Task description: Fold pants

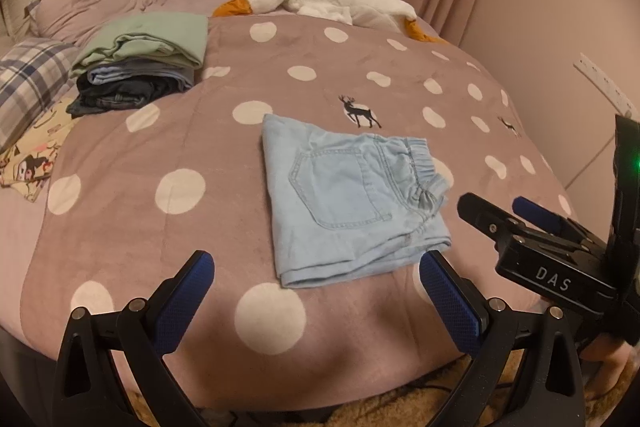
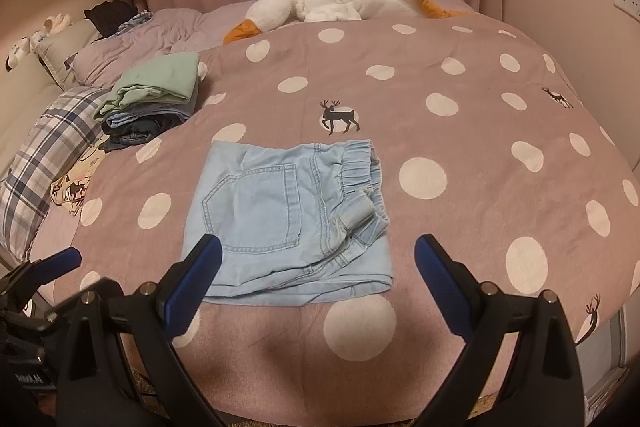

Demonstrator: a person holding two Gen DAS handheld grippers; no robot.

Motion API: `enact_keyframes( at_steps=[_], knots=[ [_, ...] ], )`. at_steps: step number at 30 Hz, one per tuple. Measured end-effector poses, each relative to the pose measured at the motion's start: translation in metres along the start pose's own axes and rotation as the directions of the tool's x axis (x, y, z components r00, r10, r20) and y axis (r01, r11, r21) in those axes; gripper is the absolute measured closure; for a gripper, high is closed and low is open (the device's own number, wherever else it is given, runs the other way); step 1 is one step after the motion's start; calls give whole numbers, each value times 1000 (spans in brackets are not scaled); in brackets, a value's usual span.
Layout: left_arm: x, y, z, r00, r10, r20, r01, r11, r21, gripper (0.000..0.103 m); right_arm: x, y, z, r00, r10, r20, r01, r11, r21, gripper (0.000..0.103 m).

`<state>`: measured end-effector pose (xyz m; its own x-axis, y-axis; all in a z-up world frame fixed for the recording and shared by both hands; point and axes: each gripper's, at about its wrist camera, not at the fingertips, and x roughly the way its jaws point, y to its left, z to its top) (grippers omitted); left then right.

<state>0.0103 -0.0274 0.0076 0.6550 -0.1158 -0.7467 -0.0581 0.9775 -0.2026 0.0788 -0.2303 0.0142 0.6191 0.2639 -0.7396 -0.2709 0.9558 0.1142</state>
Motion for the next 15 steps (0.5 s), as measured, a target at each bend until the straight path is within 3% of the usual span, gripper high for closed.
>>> enact_keyframes(
  at_steps=[15],
  knots=[
    [1, -2, 1, 1000, 14, 3, -14, 1000, 16, 2, 3, 1, -1, 1000, 2, -4, -2, 1000, 1, 5]
  ],
)
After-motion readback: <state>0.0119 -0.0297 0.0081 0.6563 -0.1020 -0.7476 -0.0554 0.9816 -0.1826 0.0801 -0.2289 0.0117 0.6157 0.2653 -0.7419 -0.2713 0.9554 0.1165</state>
